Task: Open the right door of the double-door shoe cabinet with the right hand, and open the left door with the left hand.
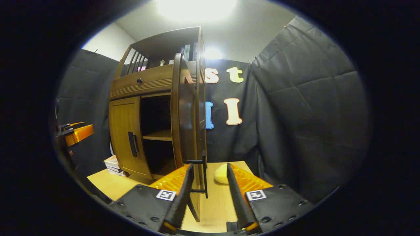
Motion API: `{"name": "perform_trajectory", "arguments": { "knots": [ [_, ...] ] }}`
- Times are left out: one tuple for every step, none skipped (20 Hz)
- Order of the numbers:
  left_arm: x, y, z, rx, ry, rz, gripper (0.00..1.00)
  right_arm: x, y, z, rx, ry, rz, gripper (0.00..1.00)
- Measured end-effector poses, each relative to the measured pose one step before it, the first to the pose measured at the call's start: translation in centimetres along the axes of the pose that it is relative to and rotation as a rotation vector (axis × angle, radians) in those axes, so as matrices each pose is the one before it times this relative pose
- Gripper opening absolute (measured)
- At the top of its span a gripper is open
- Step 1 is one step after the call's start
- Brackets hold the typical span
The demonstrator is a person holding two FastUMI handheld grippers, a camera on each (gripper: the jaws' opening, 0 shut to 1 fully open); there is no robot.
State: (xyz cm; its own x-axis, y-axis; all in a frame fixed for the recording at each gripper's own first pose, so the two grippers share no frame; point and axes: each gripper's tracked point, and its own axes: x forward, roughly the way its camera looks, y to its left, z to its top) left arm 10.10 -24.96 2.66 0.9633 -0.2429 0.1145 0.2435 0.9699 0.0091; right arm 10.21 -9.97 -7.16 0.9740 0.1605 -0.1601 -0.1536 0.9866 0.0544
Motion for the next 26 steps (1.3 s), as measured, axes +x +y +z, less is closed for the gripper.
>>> {"name": "perform_trajectory", "arguments": {
  "knots": [
    [1.254,-0.074,-0.166,-0.00347,-0.00279,-0.01145,0.94,-0.535,-0.558,0.549,-0.00866,-0.01331,-0.03297,0.8],
    [1.283,-0.052,-0.17,-0.00033,-0.00368,-0.01093,0.94,-0.601,-0.691,0.429,-0.00653,-0.01062,-0.03533,0.99],
    [1.254,-0.067,-0.087,0.00131,-0.00591,-0.00899,0.94,-0.474,-0.423,0.369,-0.00126,-0.00854,-0.02907,0.97],
    [1.218,-0.083,-0.209,-0.00003,-0.00513,-0.0075,0.94,-0.653,-0.378,0.207,0.00409,-0.00591,-0.02842,0.97],
    [1.065,0.063,-0.051,-0.00378,-0.00637,-0.00681,0.94,-0.526,-0.462,0.215,0.00418,-0.00676,-0.02636,0.97],
    [0.964,-0.027,-0.148,-0.00593,-0.00596,-0.00518,0.94,-0.481,-0.439,0.155,0.00149,-0.00428,-0.02739,0.97],
    [1.122,-0.022,-0.196,-0.00629,-0.00374,-0.00478,0.94,-0.335,-0.45,0.085,-0.00307,-0.0041,-0.02709,0.97],
    [1.111,0.211,-0.558,-0.00557,-0.00149,-0.00151,0.94,-0.351,-0.574,-0.006,-0.00297,-0.00352,-0.02769,0.97],
    [1.211,0.172,-0.588,-0.0053,0.00184,-0.00082,0.94,-0.355,-0.504,0.013,-0.00287,0.00003,-0.02308,0.97],
    [1.121,0.304,-0.652,-0.0039,0.00187,0.00086,0.94,-0.209,-0.456,-0.031,-0.00046,0.00033,-0.0229,0.97],
    [0.925,0.297,-0.48,-0.00116,0.00143,0.00344,0.94,-0.234,-0.433,-0.152,-0.00004,0.00277,-0.02087,0.97],
    [0.931,0.407,-0.513,0.00094,0.00117,0.00531,0.94,-0.182,-0.366,-0.093,0.00026,0.00177,-0.01993,0.97],
    [0.946,0.494,-0.669,0.00095,0.00095,0.00647,0.94,-0.071,-0.441,-0.184,-0.00168,0.00516,-0.01933,0.97],
    [0.677,0.273,-1.004,-0.00192,0.00626,0.00556,0.94,-0.008,-0.289,-0.182,-0.00095,0.00659,-0.01685,0.97],
    [0.849,0.308,-0.774,-0.0045,0.00801,0.00618,0.94,0.034,-0.159,-0.107,-0.00001,0.0043,-0.01276,0.97],
    [1.189,0.442,-1.038,-0.00642,0.00886,0.00624,0.94,0.065,-0.095,-0.071,-0.00062,0.00394,-0.01219,0.97],
    [0.93,0.422,-0.853,-0.00525,0.00762,0.00548,0.94,0.036,-0.117,-0.105,-0.00167,0.00542,-0.01167,0.97],
    [0.94,0.435,-1.091,-0.0051,0.00763,0.00561,0.94,0.045,-0.003,-0.075,-0.00233,0.00435,-0.01012,0.93],
    [0.814,0.396,-0.987,-0.0044,0.00645,0.0049,0.94,0.012,0.002,-0.078,-0.00241,0.00251,-0.00919,0.97],
    [0.492,0.557,-1.052,-0.00457,0.00515,0.00359,0.94,0.008,0.075,0.01,-0.00299,0.00024,-0.00876,0.97],
    [0.398,0.317,-0.773,-0.00353,0.00435,0.00125,0.94,0.015,-0.004,-0.051,-0.00321,0.00177,-0.00854,0.97],
    [0.572,0.275,-0.774,-0.00363,0.00177,-0.00078,0.94,0.056,0.043,-0.157,-0.00331,0.00409,-0.00658,0.97],
    [0.488,0.208,-0.525,-0.00255,-0.00149,-0.00097,0.94,0.004,0.162,-0.083,-0.00248,0.00305,-0.00785,0.97],
    [0.201,0.095,-0.563,0.00001,0.00422,-0.00374,0.94,0.163,-0.03,-0.187,0.00089,0.00636,-0.00813,0.97],
    [0.402,0.051,-0.536,0.00474,0.00235,-0.00445,0.94,-0.019,0.034,-0.088,0.00289,0.0052,-0.00393,0.97],
    [0.534,-0.113,-0.53,0.00842,0.00195,-0.00362,0.94,-0.059,-0.036,-0.172,0.00151,0.00138,-0.00677,0.97]
  ]
}}
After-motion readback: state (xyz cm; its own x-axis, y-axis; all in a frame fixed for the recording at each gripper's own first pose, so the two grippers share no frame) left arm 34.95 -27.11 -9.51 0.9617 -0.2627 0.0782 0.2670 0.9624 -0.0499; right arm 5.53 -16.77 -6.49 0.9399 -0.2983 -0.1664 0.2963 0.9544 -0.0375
